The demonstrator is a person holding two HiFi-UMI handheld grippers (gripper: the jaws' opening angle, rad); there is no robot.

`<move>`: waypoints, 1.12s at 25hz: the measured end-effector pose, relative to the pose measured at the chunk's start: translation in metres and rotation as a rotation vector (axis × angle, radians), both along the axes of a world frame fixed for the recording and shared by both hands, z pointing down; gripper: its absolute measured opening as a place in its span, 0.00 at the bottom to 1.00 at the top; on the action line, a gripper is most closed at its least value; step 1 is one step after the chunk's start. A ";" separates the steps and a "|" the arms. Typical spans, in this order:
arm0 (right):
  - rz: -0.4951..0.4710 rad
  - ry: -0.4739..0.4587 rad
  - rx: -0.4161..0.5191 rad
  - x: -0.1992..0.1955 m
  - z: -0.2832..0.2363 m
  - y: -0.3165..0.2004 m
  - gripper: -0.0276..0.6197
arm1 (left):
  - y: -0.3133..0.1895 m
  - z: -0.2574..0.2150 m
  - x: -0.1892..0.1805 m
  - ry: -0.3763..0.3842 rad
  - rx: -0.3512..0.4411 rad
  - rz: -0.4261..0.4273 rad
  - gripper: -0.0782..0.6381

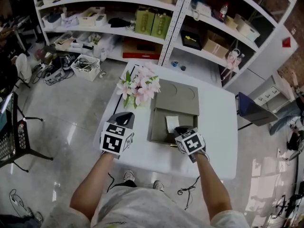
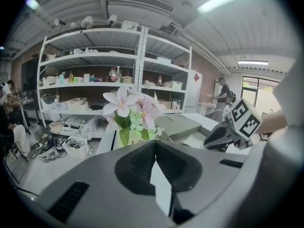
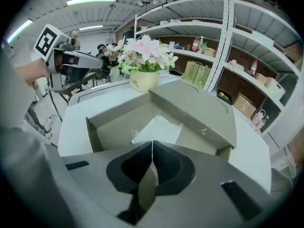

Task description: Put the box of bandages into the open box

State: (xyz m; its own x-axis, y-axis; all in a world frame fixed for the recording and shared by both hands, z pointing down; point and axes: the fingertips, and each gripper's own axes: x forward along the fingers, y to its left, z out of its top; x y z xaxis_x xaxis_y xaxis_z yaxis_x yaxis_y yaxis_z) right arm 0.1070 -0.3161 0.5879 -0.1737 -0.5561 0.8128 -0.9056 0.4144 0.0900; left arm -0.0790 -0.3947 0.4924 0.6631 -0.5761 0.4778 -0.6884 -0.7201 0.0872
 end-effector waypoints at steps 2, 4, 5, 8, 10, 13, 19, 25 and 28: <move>0.000 -0.006 -0.012 -0.002 0.002 0.000 0.07 | -0.001 0.000 -0.003 -0.002 -0.001 -0.002 0.12; 0.004 -0.017 -0.019 -0.003 0.002 0.000 0.07 | -0.001 0.001 -0.005 -0.004 -0.002 -0.004 0.12; 0.007 -0.021 -0.021 -0.004 0.003 -0.001 0.07 | -0.002 0.001 -0.006 -0.004 -0.002 -0.005 0.12; 0.009 -0.026 -0.025 -0.005 0.004 -0.001 0.08 | -0.002 0.002 -0.008 -0.005 -0.006 -0.006 0.12; 0.012 -0.035 -0.024 -0.006 0.003 -0.001 0.09 | -0.003 0.002 -0.008 -0.005 -0.007 -0.005 0.12; 0.020 -0.048 -0.019 -0.006 0.002 0.000 0.11 | -0.003 0.003 -0.008 -0.005 -0.008 -0.007 0.12; 0.036 -0.070 -0.014 -0.004 0.000 0.003 0.12 | -0.001 0.000 -0.002 0.003 -0.007 -0.003 0.12; 0.055 -0.110 0.024 -0.002 -0.017 0.009 0.12 | 0.005 -0.006 0.007 0.008 0.000 0.004 0.12; 0.072 -0.137 0.056 0.003 -0.027 0.011 0.12 | 0.007 -0.009 0.015 0.011 0.007 0.008 0.12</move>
